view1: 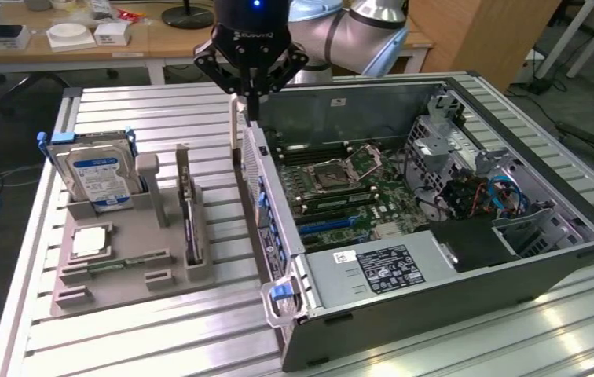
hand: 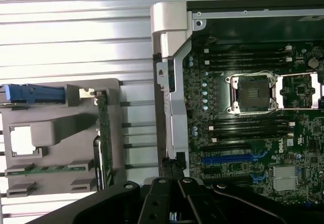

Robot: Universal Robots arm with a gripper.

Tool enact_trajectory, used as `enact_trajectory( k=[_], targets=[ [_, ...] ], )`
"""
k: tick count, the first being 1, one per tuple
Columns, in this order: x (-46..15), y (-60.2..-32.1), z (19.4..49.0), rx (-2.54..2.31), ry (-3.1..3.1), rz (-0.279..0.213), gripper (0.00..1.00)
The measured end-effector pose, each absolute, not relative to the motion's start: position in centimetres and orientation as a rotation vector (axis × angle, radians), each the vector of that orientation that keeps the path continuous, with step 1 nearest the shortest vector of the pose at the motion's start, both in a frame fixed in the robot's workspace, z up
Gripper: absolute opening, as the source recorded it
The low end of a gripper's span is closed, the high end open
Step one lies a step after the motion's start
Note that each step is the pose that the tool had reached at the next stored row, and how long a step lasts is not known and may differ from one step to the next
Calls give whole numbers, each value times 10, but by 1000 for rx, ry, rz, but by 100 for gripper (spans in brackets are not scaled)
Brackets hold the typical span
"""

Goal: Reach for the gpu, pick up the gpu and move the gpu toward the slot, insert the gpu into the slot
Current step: 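Reach for the gpu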

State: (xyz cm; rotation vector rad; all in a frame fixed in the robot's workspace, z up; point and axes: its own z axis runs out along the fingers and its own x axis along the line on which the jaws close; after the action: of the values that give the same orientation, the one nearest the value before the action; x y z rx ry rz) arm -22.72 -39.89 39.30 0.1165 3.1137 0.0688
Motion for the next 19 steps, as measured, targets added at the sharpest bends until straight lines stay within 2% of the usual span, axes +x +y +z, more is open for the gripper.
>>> enact_trajectory(
  k=[19],
  targets=[
    [-256, -399, 393, 117, 3114, 69, 10]
  ],
)
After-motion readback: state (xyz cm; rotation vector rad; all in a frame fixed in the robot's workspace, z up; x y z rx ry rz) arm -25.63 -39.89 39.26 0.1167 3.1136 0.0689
